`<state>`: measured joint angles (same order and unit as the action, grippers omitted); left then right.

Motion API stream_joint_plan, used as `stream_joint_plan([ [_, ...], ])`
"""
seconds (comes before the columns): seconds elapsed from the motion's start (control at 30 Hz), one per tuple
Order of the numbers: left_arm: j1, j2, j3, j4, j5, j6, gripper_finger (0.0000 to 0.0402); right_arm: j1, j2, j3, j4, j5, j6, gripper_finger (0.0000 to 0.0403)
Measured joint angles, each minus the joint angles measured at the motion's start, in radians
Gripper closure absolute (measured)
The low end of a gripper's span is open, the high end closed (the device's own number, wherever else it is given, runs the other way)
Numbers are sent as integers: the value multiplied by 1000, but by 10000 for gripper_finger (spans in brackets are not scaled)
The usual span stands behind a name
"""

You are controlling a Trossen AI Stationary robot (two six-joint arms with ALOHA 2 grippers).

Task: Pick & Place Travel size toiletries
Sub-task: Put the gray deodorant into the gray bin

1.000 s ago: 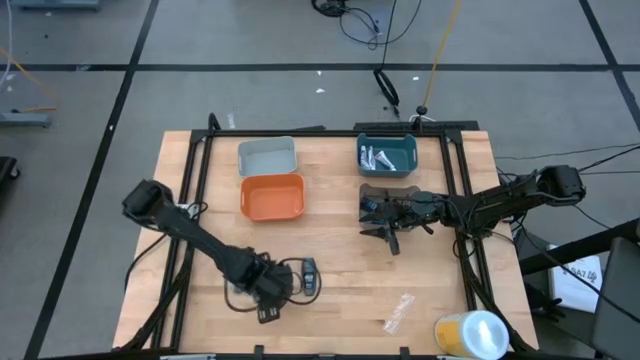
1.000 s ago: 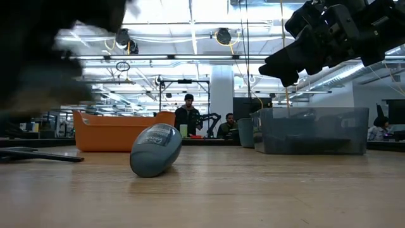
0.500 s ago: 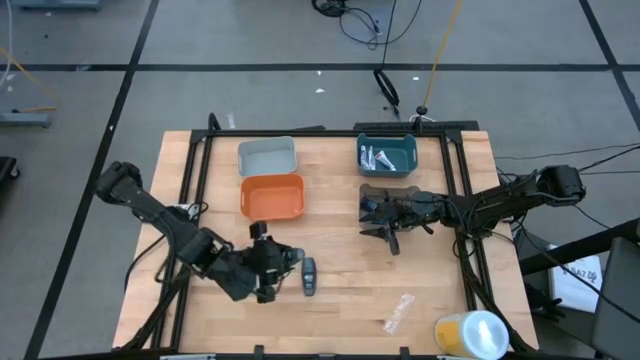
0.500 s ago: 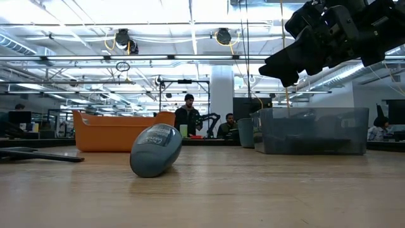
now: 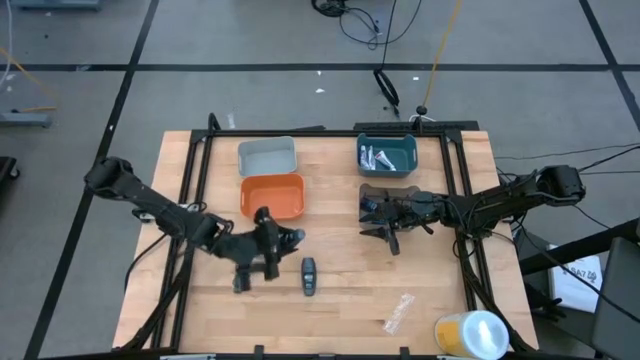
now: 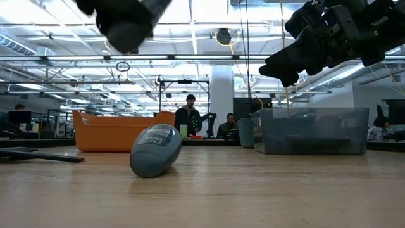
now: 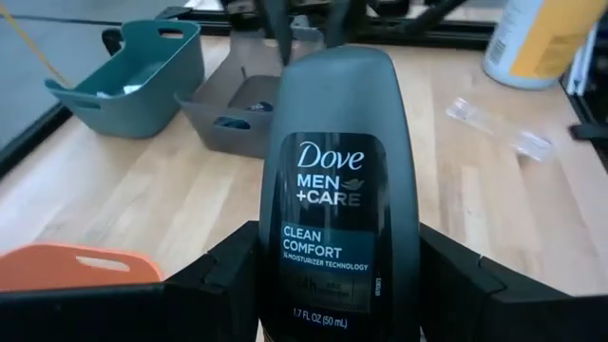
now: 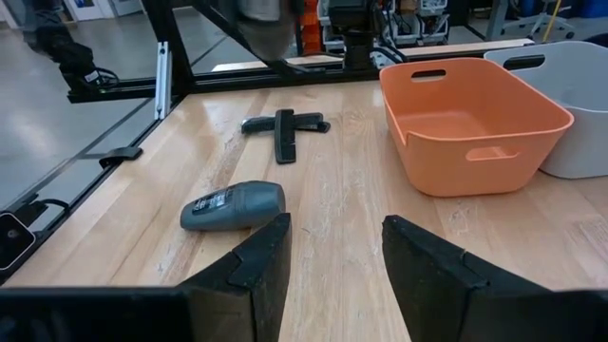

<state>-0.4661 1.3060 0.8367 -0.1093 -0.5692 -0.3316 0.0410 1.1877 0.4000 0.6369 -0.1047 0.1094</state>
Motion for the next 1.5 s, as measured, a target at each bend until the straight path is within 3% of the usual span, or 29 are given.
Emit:
stream_joint_plan([
  [0.37, 199, -141, -289, 457, 219, 134, 203, 0, 0, 0, 1, 2, -13, 248],
  [0.53, 303, -151, -357, 528, 318, 144, 203, 0, 0, 0, 2, 3, -17, 248],
  [0.77, 401, -151, -372, 528, 437, 169, 203, 0, 0, 0, 1, 3, -17, 248],
  [1.03, 482, -151, -372, 525, 490, 189, 202, 0, 0, 0, 1, 3, -17, 248],
  [1.5, 492, -145, -371, 525, 494, 190, 198, 0, 0, 0, 1, 3, -17, 248],
])
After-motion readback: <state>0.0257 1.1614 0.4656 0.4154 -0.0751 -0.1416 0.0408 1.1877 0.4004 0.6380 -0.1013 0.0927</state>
